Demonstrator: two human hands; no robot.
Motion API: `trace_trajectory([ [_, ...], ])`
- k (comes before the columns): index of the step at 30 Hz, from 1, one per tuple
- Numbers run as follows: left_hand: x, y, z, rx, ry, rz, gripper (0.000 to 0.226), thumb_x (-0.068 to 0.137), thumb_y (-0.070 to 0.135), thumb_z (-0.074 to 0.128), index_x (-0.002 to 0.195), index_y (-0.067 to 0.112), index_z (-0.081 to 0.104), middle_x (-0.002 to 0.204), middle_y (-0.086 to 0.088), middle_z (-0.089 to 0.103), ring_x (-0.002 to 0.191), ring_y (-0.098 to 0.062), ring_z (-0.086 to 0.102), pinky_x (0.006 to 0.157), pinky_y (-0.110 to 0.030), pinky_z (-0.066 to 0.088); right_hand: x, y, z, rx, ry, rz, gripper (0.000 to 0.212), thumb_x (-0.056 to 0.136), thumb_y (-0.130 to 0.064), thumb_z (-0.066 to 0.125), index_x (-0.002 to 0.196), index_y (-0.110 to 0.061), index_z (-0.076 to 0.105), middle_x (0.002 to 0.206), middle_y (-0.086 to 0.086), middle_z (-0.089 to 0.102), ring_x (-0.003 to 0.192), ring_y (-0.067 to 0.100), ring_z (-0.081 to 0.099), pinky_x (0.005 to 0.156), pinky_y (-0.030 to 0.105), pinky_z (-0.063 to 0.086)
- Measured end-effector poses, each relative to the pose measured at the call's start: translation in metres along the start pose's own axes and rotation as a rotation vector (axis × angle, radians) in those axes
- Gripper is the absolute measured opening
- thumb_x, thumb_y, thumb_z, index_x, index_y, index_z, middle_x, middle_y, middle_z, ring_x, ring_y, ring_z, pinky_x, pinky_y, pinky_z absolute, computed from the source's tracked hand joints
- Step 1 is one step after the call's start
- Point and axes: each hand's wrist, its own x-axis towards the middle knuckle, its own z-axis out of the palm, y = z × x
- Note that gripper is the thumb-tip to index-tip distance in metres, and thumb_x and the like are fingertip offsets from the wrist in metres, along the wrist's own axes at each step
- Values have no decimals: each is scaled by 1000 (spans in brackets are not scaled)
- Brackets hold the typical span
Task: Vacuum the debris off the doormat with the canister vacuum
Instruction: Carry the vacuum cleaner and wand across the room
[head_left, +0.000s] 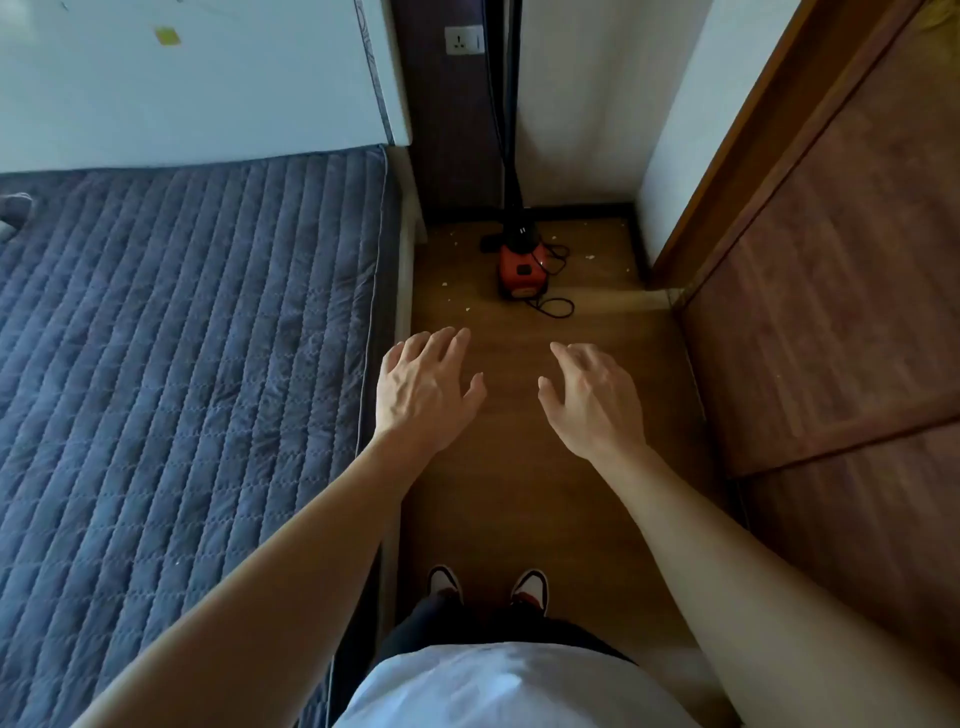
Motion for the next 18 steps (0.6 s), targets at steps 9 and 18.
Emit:
trace_trajectory([
  [9, 36, 10, 4, 12, 6, -7, 57, 91, 50, 52, 140, 19, 54, 139, -1, 58, 129, -25, 52, 107, -44, 40, 37, 12, -5, 20, -14, 13, 52, 101, -41, 50, 145, -15, 50, 141, 11, 58, 131, 26, 55, 106, 43, 47],
  [18, 123, -13, 29, -22, -31, 6, 57, 91, 50, 51, 139, 20, 52, 139, 0, 58, 128, -24, 52, 106, -44, 39, 115, 18, 1, -29, -63, 72, 53, 102, -42, 48, 148, -16, 46, 145, 9, 54, 135, 25, 51, 109, 42, 45],
])
